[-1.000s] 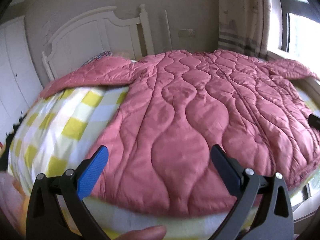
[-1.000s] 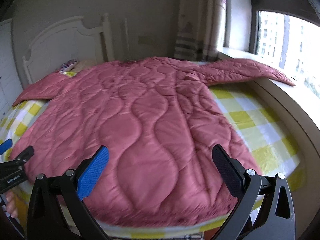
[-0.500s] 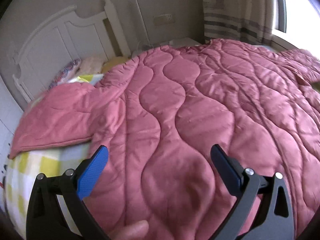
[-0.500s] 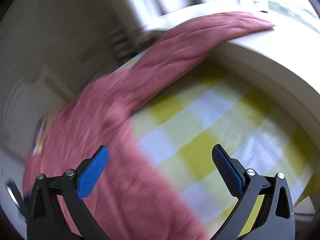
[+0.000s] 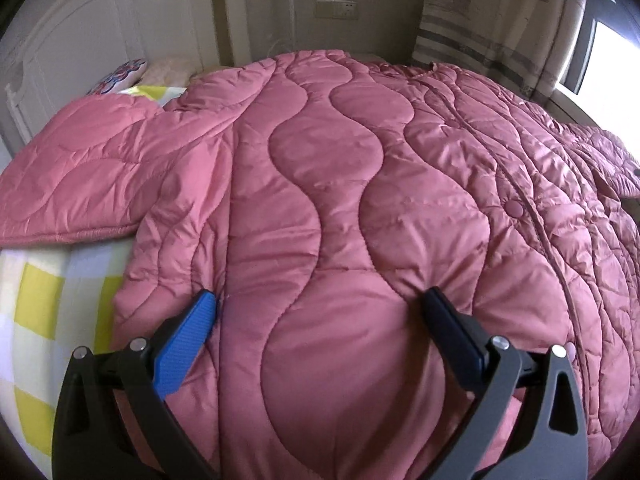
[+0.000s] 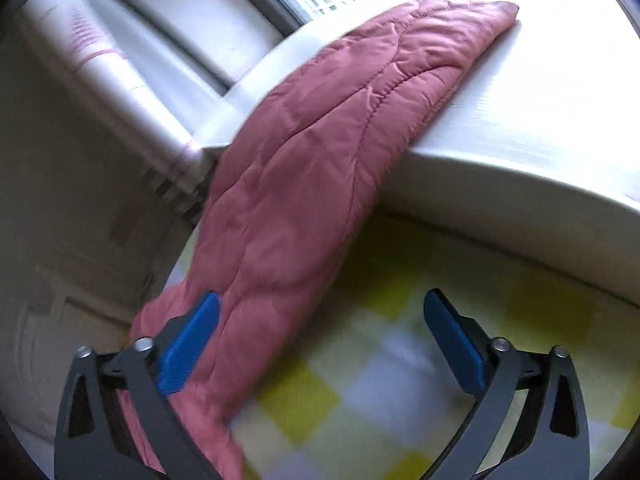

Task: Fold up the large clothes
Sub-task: 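Grasp the jacket sleeve on the window sill with the right tool, then fold the grasped sleeve across the jacket body with the right tool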

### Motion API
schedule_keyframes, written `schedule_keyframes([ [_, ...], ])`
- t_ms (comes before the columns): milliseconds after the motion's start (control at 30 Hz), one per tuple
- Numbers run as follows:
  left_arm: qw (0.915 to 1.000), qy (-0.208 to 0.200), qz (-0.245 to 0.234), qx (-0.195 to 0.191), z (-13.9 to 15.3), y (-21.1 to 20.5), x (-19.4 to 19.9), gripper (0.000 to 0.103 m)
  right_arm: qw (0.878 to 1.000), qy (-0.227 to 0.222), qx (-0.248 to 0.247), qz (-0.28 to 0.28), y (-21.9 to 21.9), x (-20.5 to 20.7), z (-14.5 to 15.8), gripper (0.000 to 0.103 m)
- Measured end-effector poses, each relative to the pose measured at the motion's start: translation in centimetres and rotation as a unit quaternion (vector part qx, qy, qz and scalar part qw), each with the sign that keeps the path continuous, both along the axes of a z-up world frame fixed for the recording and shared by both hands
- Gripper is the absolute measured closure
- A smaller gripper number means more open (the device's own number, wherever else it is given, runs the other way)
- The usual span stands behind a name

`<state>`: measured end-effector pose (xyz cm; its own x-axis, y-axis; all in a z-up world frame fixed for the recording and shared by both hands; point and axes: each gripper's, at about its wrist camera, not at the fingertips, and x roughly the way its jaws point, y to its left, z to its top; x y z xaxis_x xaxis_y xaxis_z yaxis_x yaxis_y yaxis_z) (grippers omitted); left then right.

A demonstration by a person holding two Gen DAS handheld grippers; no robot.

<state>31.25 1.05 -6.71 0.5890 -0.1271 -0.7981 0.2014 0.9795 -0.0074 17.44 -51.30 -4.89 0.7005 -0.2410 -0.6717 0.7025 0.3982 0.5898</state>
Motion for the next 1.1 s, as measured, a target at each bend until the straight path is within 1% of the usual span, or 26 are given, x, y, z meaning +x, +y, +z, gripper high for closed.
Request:
schedule_keyframes([
  [33,1.0,0.001,0.005,0.001,0.0,0.1,-0.4,0.002,1.0,-0.007,0.009,-0.012,-0.8,0.3,-0.3,0.033],
  [67,1.0,0.0,0.01,0.002,0.1,0.1,-0.5,0.002,0.999,-0.018,0.017,-0.019,-1.1,0.5,-0.5,0.037],
  [100,0.9998,0.0,0.017,0.003,0.1,0.2,-0.9,0.002,0.999,-0.027,0.018,-0.021,-1.1,0.5,-0.4,0.045],
  [133,0.9997,-0.001,0.023,0.003,0.1,0.2,-1.1,0.002,0.999,-0.034,0.005,-0.015,-0.9,0.9,0.2,0.059],
  [200,0.9994,-0.001,0.036,0.001,0.2,0.2,-1.4,0.002,0.997,-0.022,-0.08,0.007,0.6,2.1,2.7,0.076],
  [233,0.9991,-0.001,0.042,0.001,0.2,0.2,-1.6,0.002,0.992,-0.017,-0.127,0.013,1.7,2.6,4.1,0.078],
  [267,0.9989,-0.001,0.047,0.0,0.3,0.2,-1.7,0.002,0.982,-0.015,-0.184,0.031,3.2,3.5,5.9,0.078],
  [300,0.9988,-0.001,0.05,0.0,0.3,-0.1,-1.9,0.002,0.974,-0.01,-0.222,0.047,4.6,4.1,7.1,0.078],
  [367,0.9986,-0.001,0.054,0.0,0.4,-0.4,-2.0,0.002,0.941,0.007,-0.321,0.104,9.0,6.8,9.6,0.078],
  [400,0.9986,0.0,0.054,-0.002,0.4,-0.5,-1.8,0.002,0.911,0.017,-0.381,0.157,12.5,8.3,10.6,0.078],
  [433,0.9986,0.0,0.053,-0.002,0.4,-0.6,-1.7,0.002,0.884,0.023,-0.422,0.197,15.3,9.3,11.0,0.078],
  [467,0.9986,0.0,0.053,-0.002,0.4,-0.6,-1.7,0.002,0.85,0.03,-0.466,0.243,18.6,10.0,10.9,0.078],
  [533,0.9986,-0.001,0.053,-0.002,0.3,-0.6,-1.6,0.002,0.747,0.068,-0.565,0.344,26.8,11.1,8.6,0.077],
  [567,0.9986,-0.001,0.053,-0.003,0.4,-0.8,-1.5,0.002,0.709,0.095,-0.592,0.371,29.2,11.4,7.1,0.077],
  [600,0.9986,-0.001,0.053,-0.004,0.4,-0.7,-1.5,0.002,0.653,0.134,-0.621,0.412,32.3,11.6,4.2,0.072],
  [633,0.9986,-0.002,0.053,-0.004,0.3,-0.5,-1.8,0.002,0.618,0.165,-0.628,0.444,34.0,11.7,1.7,0.065],
  [667,0.9986,-0.002,0.053,-0.003,0.3,-0.6,-1.6,0.002,0.605,0.187,-0.618,0.466,34.7,11.9,-0.1,0.063],
  [700,0.9986,-0.003,0.053,-0.004,0.2,-0.4,-1.8,0.002,0.609,0.201,-0.597,0.483,34.6,12.2,-1.5,0.062],
  [733,0.9986,-0.003,0.053,-0.005,0.3,-0.4,-1.8,0.002,0.623,0.2,-0.583,0.481,34.0,12.2,-2.0,0.059],
  [767,0.9986,-0.003,0.052,-0.006,0.3,-0.5,-1.7,0.002,0.66,0.182,-0.559,0.468,32.4,12.2,-1.6,0.053],
  [833,0.9986,-0.005,0.052,-0.006,0.2,-0.2,-1.8,0.002,0.716,0.168,-0.495,0.462,29.0,12.5,-0.4,0.026],
  [867,0.9986,-0.005,0.052,-0.006,0.2,-0.3,-1.7,0.002,0.739,0.157,-0.462,0.466,27.4,12.5,0.2,0.023],
  [900,0.9986,-0.005,0.052,-0.005,0.2,-0.3,-1.7,0.002,0.767,0.134,-0.414,0.471,25.1,12.4,0.9,0.023],
  [967,0.9986,-0.005,0.053,-0.006,0.2,-0.3,-1.6,0.002,0.809,0.086,-0.369,0.45,21.2,11.4,2.6,0.025],
  [1067,0.9986,-0.005,0.052,-0.005,0.2,-0.4,-1.6,0.002,0.854,0.035,-0.34,0.393,16.8,11.6,4.6,0.025],
  [1100,0.9986,-0.005,0.052,-0.004,0.2,-0.4,-1.7,0.002,0.863,0.031,-0.332,0.379,16.1,11.4,4.6,0.024],
])
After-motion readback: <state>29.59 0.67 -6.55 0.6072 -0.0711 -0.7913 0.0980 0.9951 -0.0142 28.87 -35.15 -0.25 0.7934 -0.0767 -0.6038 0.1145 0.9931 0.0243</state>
